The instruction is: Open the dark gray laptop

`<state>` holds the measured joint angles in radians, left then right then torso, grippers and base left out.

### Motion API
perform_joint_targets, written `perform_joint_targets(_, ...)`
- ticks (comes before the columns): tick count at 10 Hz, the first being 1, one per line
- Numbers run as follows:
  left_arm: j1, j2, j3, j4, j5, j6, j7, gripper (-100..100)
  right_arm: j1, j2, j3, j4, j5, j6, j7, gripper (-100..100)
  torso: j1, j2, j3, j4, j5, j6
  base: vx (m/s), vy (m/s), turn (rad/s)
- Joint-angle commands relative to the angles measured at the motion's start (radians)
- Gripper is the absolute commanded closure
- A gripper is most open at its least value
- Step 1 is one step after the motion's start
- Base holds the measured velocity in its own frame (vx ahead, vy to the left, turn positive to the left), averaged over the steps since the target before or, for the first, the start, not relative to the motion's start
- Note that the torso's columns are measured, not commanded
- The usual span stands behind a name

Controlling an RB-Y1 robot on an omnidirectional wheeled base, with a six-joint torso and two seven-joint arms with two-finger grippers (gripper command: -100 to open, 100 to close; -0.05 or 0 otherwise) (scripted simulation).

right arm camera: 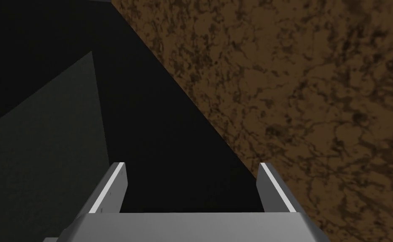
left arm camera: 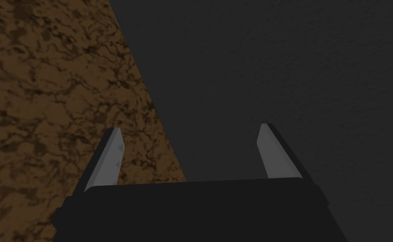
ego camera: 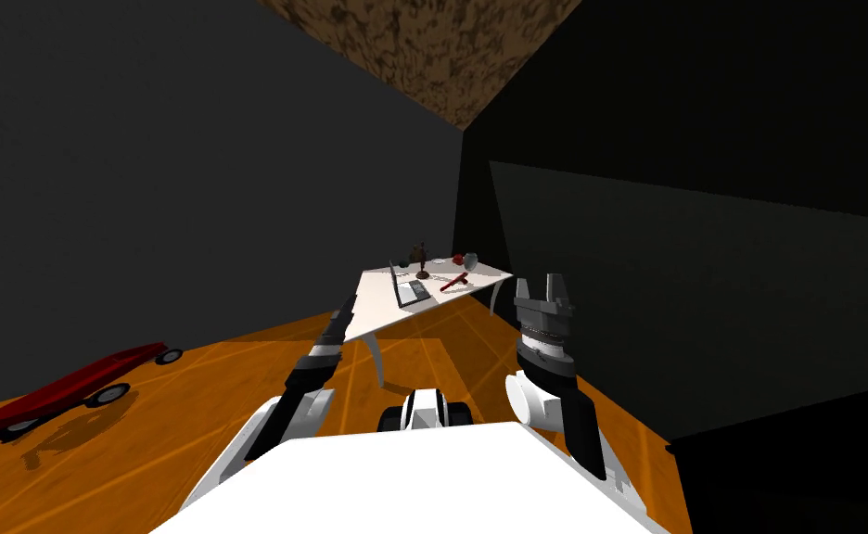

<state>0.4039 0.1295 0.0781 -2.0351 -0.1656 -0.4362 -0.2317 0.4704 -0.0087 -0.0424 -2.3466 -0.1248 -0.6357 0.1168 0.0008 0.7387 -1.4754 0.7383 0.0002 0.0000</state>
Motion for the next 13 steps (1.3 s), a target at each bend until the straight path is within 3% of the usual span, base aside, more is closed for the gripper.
perform_joint_targets(1,-0.015,0.005,0.013,0.058,-0.016,0.039,-0.016,-100,0.000,0.000,0.000,0.000,0.000,0.000,0.000,0,-0.002,-0.002,-0.001,-0.001,0.000,0.000,0.092,-0.112,0.019)
perform_joint_targets(4,-0.028,0.012,0.020,0.106,-0.031,0.070,-0.031,-100,0.000,0.000,0.000,0.000,0.000,0.000,0.000,0,0.001,0.001,0.000,0.000,0.000,0.000,0.067,-0.080,0.008)
perform_joint_targets(13,-0.088,0.081,0.052,0.309,-0.093,0.206,-0.094,-100,0.000,0.000,0.000,0.000,0.000,0.000,0.000,0,-0.001,0.000,0.000,0.000,0.000,0.000,0.100,-0.103,0.012)
